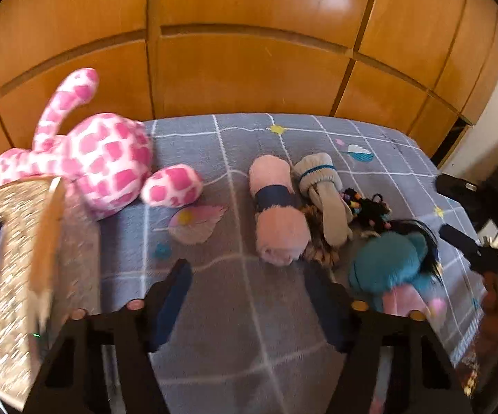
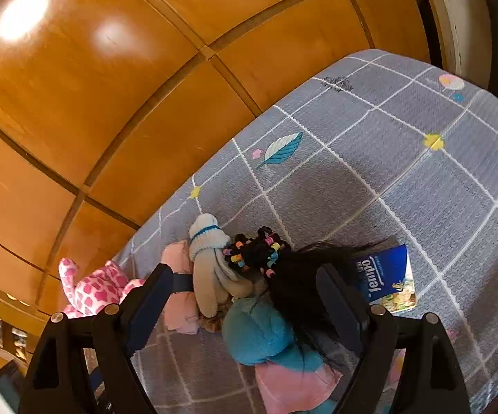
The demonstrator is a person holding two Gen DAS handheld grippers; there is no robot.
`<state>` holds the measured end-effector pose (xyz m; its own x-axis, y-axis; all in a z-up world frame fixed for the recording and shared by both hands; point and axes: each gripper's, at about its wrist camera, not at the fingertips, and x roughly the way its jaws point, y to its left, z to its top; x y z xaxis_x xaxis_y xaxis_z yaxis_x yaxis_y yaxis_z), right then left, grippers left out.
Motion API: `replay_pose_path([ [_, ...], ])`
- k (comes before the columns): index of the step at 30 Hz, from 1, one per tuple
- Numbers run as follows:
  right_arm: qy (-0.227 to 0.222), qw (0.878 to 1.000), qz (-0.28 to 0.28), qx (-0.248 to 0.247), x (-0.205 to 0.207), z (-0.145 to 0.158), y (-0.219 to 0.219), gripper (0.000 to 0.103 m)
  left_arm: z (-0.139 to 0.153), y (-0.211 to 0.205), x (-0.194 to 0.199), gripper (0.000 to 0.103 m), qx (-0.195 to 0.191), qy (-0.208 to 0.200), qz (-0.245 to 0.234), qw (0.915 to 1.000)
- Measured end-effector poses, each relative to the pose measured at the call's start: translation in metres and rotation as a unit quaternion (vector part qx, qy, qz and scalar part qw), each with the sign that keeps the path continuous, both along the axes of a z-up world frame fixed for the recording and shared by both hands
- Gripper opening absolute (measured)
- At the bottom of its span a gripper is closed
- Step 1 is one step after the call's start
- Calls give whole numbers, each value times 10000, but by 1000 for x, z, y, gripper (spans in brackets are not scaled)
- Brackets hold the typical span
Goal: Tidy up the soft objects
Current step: 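Grasp the pink towel roll with the left gripper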
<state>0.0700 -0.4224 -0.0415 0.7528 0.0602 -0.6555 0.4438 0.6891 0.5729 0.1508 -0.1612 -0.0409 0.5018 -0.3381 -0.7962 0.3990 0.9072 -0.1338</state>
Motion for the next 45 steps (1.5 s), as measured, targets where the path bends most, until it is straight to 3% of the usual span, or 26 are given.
replay_pose_path([
  [11, -206, 9987, 224, 401, 2, 0, 0, 86, -31, -57, 75, 65, 234, 255, 69, 9994],
  [17, -248, 9974, 195, 655, 1, -5, -6, 86, -64, -71, 105, 66, 275, 780, 90, 9965],
  [18, -244, 9972, 197, 686, 1, -5, -6, 86, -64, -71, 103, 65, 301, 662, 61, 9973],
  [19, -240, 9970, 202, 707, 2, -6, -7, 86, -63, -71, 100, 56, 342, 584, 13, 9977],
  [20, -221, 9970, 209, 712, 2, -7, -6, 86, -63, -73, 98, 39, 327, 560, -51, 9979],
  [22, -202, 9972, 243, 684, 3, -6, -5, 84, -56, -67, 89, 36, 276, 431, -90, 9986],
  [25, -145, 9984, 247, 487, 3, -4, -3, 68, -44, -52, 67, 35, 136, 291, -162, 9994],
  [32, -91, 9988, 262, 409, 2, -5, -4, 67, -41, -1, -10, 35, 163, 224, -232, 9993],
  [37, -15, 9989, 402, 245, 5, -4, 2, 66, -57, 40, -63, 37, 228, -23, -166, 9996],
  [43, 145, 9980, 590, -162, 12, -2, 16, 61, -66, 44, -86, 37, 391, -596, -435, 9965],
  [45, 208, 9981, 536, -241, 12, -3, 15, 53, -68, 41, -88, 37, 412, -691, -453, 9957],
])
